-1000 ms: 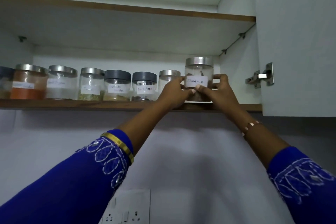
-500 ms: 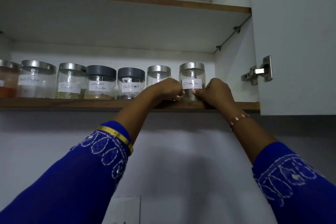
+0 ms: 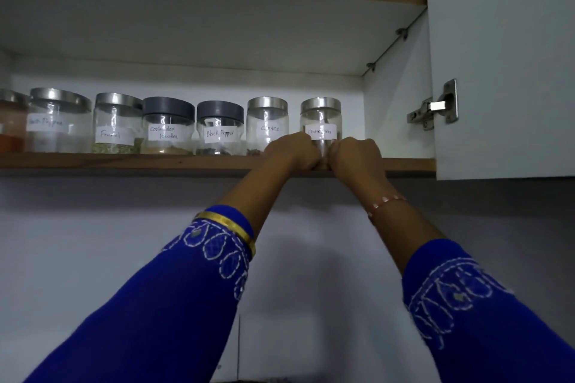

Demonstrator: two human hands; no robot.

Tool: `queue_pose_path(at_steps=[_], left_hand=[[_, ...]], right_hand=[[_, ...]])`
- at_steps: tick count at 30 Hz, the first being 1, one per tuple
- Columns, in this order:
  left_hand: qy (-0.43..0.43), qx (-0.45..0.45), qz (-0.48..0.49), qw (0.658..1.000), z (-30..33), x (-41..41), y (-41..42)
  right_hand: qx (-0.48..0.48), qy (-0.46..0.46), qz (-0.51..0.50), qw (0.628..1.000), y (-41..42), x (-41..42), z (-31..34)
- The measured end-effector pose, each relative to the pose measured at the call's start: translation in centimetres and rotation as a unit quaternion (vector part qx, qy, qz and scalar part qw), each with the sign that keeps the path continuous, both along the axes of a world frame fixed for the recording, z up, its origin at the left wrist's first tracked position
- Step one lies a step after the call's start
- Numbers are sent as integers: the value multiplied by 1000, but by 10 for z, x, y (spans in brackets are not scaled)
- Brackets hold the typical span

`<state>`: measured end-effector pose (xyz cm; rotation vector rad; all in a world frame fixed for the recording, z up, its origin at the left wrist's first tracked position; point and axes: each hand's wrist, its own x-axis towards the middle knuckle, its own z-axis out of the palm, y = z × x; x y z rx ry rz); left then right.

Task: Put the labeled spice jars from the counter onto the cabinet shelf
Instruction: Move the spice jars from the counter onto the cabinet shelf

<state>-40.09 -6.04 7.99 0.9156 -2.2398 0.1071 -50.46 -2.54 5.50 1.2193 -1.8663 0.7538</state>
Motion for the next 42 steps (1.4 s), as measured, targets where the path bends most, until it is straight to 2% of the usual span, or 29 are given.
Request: queue_pose_path(at_steps=[2, 5, 8, 11, 15, 20, 29, 33, 42], left_hand=[[14, -86, 67, 994, -16, 1, 7], [35, -176, 111, 977, -35, 5, 12], [18, -174, 84, 981, -48, 16, 11], [11, -174, 34, 984, -63, 32, 16], [18, -110, -37, 993, -89, 58, 33], [20, -18, -77, 997, -137, 98, 53], [15, 55, -28, 998, -250, 206, 54], [-15, 85, 4, 996, -293, 264, 43], [-4, 162, 41, 986, -365, 399, 22]], right_hand=[[0, 49, -36, 998, 3, 4, -12], [14, 40, -28, 999, 9, 4, -21], [27, -15, -3, 1000, 20, 2, -31], [19, -19, 30, 999, 36, 4, -45], [-7, 2, 68, 998, 52, 21, -75], [25, -31, 119, 992, 57, 60, -141], [88, -99, 224, 965, 48, 161, -257], [112, -158, 271, 943, 40, 222, -302], [208, -206, 312, 904, 23, 353, -390]])
